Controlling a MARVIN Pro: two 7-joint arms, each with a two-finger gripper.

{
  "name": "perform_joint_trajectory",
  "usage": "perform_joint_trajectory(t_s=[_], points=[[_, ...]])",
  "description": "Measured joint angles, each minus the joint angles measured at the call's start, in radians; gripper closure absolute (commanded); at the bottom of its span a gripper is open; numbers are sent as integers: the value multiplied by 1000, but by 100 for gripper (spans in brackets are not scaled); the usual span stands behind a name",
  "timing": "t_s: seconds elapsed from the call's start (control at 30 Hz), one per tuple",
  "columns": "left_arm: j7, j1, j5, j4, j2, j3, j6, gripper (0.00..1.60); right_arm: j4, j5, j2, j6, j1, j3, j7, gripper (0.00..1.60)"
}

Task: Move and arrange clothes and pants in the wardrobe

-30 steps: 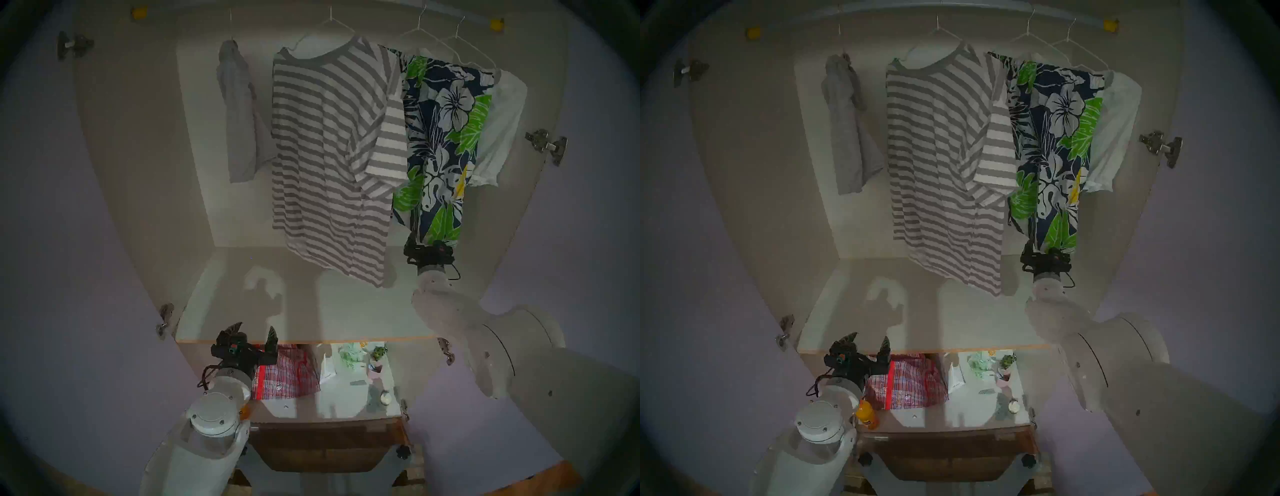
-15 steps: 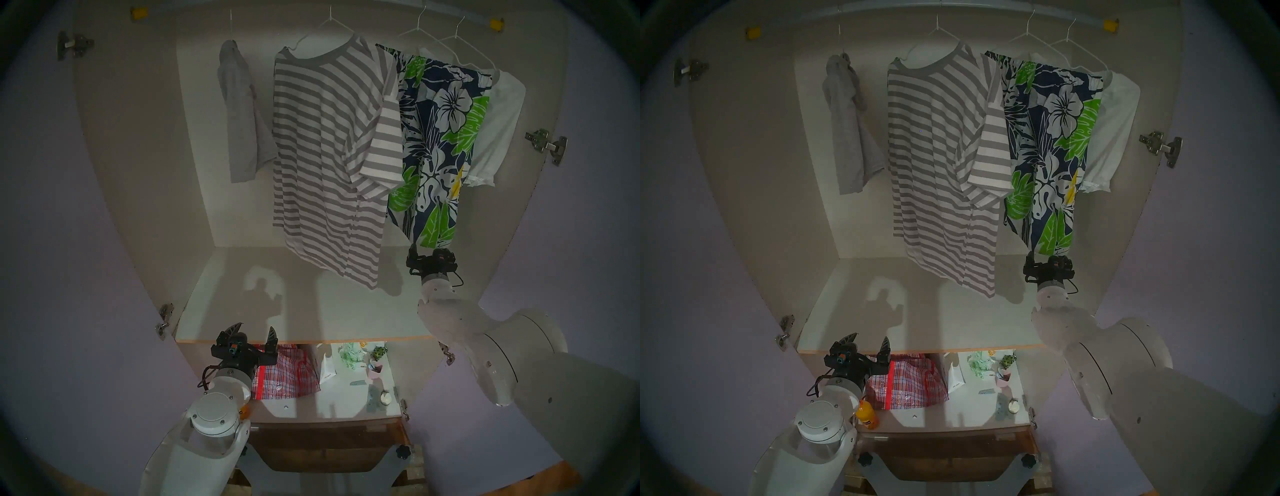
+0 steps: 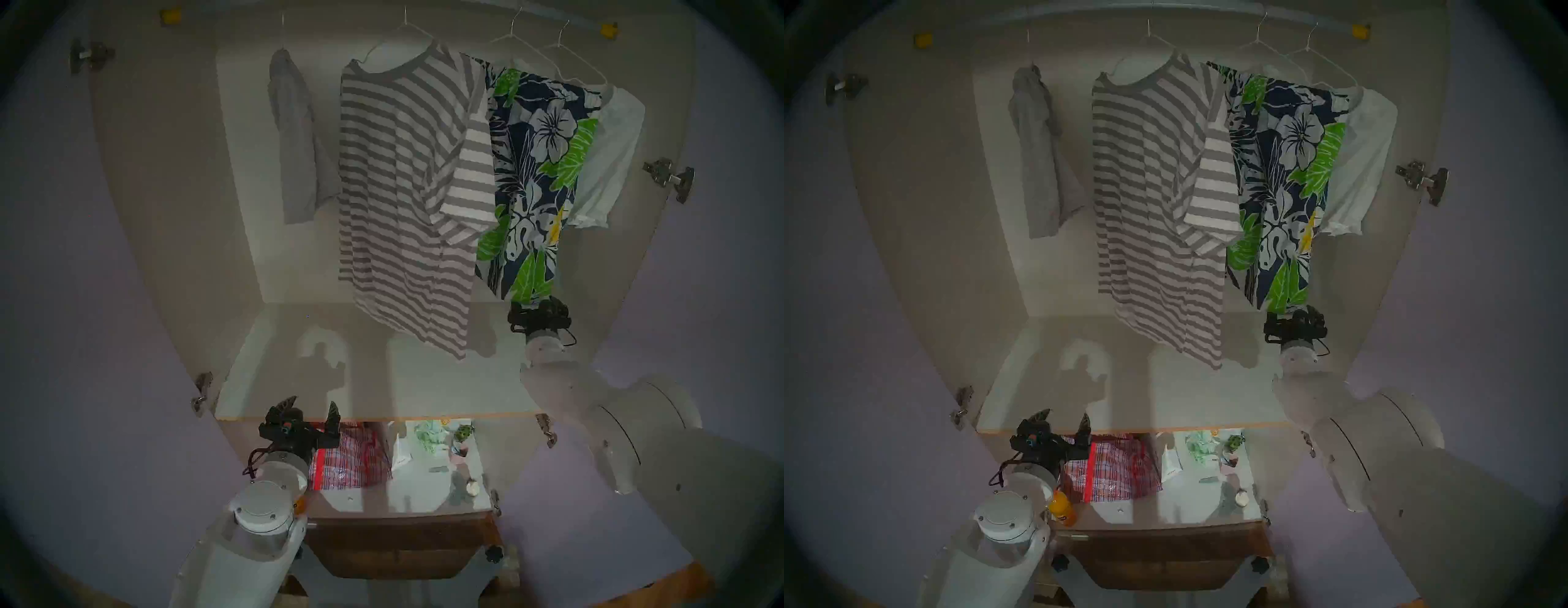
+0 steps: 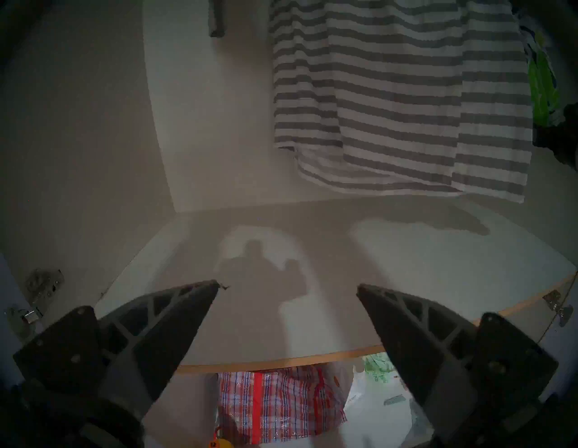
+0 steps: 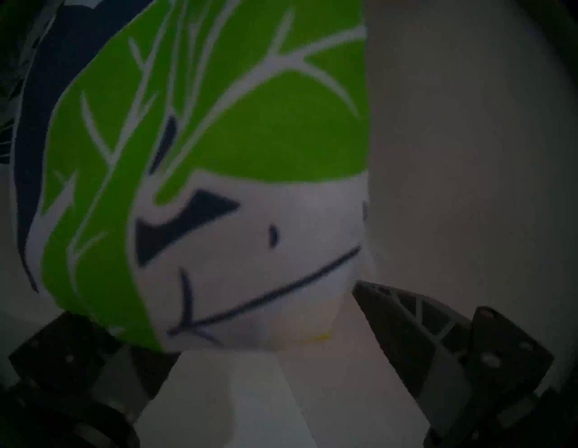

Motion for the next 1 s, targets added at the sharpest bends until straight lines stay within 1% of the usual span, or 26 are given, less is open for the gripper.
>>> perform_joint_trajectory(t_s=[0.27, 0.5, 1.0], points=[[4, -2, -4, 2, 3, 3, 0, 0, -8, 0, -2, 9, 32, 2, -49, 0], [8, -4, -8, 3, 7, 7, 0, 0, -21, 0, -8, 15, 77, 9, -98, 0], [16, -6, -14, 1, 15, 14, 0, 0, -41, 14, -45, 17, 150, 48, -185, 0]])
